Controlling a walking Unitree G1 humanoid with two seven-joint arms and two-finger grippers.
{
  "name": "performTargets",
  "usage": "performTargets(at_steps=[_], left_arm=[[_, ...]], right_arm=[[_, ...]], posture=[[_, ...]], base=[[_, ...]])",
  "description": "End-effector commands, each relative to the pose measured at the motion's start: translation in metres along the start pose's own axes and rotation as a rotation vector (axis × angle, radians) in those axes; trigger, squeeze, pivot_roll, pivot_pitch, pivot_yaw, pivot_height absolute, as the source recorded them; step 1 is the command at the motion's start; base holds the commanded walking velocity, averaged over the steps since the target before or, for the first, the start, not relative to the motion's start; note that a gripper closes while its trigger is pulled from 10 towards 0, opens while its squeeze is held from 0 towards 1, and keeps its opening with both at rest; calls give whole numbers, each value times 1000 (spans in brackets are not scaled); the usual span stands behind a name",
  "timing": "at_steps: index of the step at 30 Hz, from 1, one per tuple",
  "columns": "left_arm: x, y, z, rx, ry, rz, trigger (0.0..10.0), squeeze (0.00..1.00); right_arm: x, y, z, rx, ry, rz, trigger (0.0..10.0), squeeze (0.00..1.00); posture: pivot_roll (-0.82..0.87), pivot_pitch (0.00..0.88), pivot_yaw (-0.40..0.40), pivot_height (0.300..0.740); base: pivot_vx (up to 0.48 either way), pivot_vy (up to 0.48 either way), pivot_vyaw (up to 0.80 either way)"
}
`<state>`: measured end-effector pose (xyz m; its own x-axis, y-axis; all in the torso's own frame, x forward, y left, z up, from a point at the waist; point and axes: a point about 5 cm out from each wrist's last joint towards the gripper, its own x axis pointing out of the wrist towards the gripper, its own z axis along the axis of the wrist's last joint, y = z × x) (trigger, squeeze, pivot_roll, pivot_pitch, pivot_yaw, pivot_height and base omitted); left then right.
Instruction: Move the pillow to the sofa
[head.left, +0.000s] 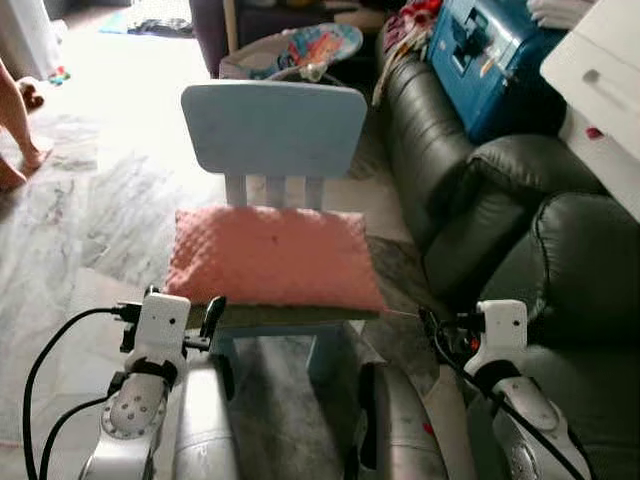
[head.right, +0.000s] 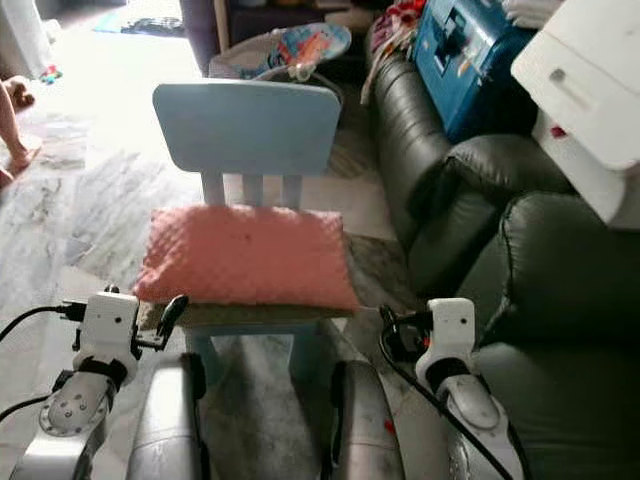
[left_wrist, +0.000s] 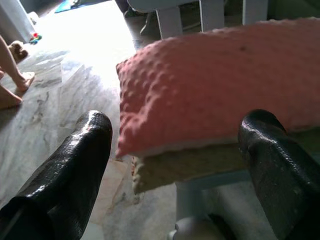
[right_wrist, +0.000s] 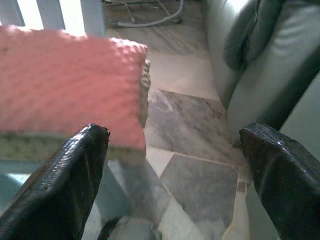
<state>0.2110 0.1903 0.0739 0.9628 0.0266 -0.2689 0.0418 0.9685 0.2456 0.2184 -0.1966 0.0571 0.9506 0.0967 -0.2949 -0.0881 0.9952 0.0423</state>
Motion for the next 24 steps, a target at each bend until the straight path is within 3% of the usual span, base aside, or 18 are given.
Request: performTargets(at_steps=[1,9,24], left_arm=[[1,0,0,-5,2,-2,10000,0],[1,-1,3,-16,-6,5,10000,0],[-1,-1,2,-25,-7,4,10000,0]], right_arm=[[0,-1,2,-5,-6,0,10000,0],[10,-4,16,-40,-45,5,10000,0],[11,-4,17,-48,-49,20,10000,0]], posture=[[-4,23,-73,500],[-8,24,-74,500],[-10,32,-76,500]], base=[[0,0,0],[61,0,0],[428,0,0]])
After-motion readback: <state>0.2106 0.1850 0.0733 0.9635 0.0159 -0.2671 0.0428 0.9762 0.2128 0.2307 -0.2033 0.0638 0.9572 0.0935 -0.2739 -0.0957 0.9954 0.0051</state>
